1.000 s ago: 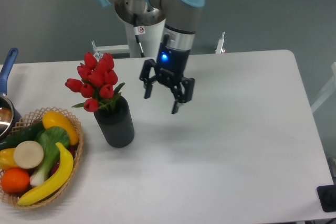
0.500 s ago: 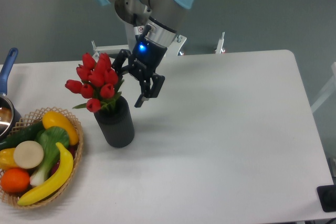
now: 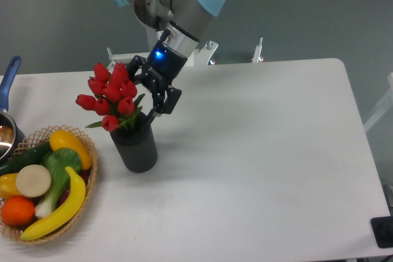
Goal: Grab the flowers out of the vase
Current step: 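Close the gripper around the tulip stems above the vase rim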
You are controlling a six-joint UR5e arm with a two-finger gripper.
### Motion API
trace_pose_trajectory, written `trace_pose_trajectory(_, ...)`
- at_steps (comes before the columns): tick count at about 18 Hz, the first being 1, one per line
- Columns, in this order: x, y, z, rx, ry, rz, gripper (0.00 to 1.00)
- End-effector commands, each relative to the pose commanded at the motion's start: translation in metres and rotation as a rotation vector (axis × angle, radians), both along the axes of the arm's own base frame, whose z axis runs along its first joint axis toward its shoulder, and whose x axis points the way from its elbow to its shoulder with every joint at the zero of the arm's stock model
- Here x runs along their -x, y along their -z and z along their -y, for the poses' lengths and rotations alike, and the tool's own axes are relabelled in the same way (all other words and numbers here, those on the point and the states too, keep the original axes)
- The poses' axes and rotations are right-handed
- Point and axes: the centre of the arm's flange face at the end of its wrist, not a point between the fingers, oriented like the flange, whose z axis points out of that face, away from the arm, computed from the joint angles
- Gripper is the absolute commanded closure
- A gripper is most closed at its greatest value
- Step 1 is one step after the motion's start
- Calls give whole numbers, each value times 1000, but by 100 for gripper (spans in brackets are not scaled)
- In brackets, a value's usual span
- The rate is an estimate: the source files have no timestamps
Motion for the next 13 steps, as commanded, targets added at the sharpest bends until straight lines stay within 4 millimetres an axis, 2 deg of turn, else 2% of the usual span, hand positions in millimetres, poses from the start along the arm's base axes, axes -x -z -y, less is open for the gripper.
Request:
trace_pose_trajectory(3, 3, 8, -12, 9, 19, 11, 0)
trace_pose_trajectory(4, 4, 8, -13, 11, 19, 10, 5)
trace_pose_trajectory(5, 4, 8, -12, 10, 20, 6, 17)
trace_pose_trajectory(6, 4, 7, -12, 7, 25, -1, 32)
trace_pose_trajectory(9, 2, 5, -10, -2, 40, -32, 90)
trace_pose_trajectory(10, 2, 4, -9, -3, 39, -34, 98)
trace_pose_trajectory(13, 1, -1, -6, -6, 33, -40, 100)
